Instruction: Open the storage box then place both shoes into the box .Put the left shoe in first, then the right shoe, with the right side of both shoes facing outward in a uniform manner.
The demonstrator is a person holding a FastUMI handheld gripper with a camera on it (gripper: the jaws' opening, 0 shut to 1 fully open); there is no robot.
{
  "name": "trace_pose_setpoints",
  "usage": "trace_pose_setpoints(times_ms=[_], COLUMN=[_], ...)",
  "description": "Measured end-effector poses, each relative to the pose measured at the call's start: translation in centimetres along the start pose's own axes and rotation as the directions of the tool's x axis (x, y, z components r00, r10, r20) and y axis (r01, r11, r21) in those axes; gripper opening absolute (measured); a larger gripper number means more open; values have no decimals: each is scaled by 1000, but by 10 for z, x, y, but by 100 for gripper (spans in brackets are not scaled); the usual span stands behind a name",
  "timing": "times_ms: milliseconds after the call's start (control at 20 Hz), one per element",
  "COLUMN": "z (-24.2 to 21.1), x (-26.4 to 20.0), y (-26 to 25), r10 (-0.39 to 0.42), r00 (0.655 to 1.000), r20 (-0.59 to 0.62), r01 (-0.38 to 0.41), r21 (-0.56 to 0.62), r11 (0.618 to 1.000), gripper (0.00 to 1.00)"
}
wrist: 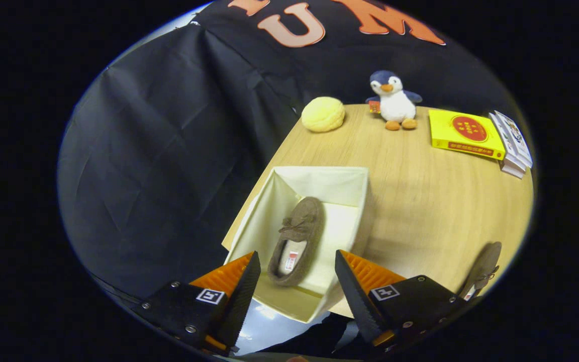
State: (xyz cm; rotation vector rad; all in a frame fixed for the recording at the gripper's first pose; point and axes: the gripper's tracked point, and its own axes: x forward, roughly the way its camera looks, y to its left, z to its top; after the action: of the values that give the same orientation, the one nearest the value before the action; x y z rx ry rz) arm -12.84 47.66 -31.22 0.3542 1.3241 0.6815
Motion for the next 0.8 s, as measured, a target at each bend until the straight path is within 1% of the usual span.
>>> trace_pose_setpoints(times_ms=[50, 150, 300, 400, 500, 600, 700, 800], z=[1, 3, -2, -12, -30, -52, -76, -97], x=[-14, -36, -71, -90, -104, -116, -124, -127], y=[-16, -55, -109, -143, -177, -219, -254, -278], r10=[-21, -79, -179, -230, -265, -327, -385, -426], r00=[999, 994, 975, 960, 952, 936, 916, 899], r20=[27, 75, 134, 157, 154, 131, 108, 97], r01=[21, 80, 179, 224, 249, 307, 366, 409], r21=[-4, -9, 16, 58, 116, 154, 165, 158], r11=[1000, 997, 984, 973, 961, 939, 916, 899], gripper=[93, 96, 97, 97, 97, 97, 97, 97])
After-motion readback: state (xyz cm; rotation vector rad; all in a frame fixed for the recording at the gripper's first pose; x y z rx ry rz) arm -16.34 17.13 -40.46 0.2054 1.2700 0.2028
